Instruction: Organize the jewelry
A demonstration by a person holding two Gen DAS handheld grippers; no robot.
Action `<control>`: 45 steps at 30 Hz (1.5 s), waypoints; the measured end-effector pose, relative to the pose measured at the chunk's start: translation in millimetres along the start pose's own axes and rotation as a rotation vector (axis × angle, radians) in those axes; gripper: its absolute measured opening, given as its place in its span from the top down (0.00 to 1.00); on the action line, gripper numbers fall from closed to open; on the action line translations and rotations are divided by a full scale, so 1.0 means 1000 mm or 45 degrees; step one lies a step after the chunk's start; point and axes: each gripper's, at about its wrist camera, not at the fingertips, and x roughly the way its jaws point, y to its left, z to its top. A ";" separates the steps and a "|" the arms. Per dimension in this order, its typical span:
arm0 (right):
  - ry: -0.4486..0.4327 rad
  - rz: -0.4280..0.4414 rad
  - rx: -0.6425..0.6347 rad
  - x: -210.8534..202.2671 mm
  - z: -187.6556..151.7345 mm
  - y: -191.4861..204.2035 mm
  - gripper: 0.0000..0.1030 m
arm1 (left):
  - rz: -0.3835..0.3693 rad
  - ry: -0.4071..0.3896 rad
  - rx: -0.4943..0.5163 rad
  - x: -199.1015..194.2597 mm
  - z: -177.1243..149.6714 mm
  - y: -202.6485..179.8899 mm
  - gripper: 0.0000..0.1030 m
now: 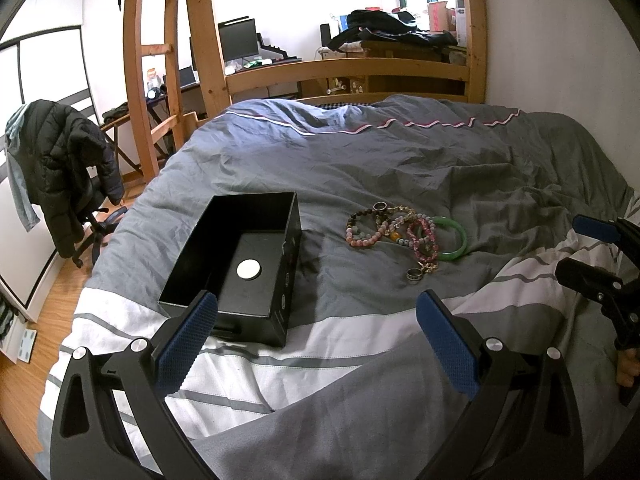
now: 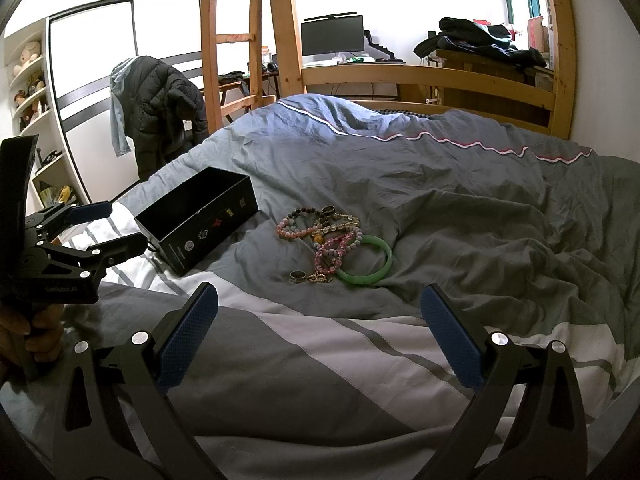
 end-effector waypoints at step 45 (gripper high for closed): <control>0.137 -0.023 0.122 0.058 0.024 -0.038 0.04 | -0.237 0.058 0.114 0.080 0.036 -0.049 0.05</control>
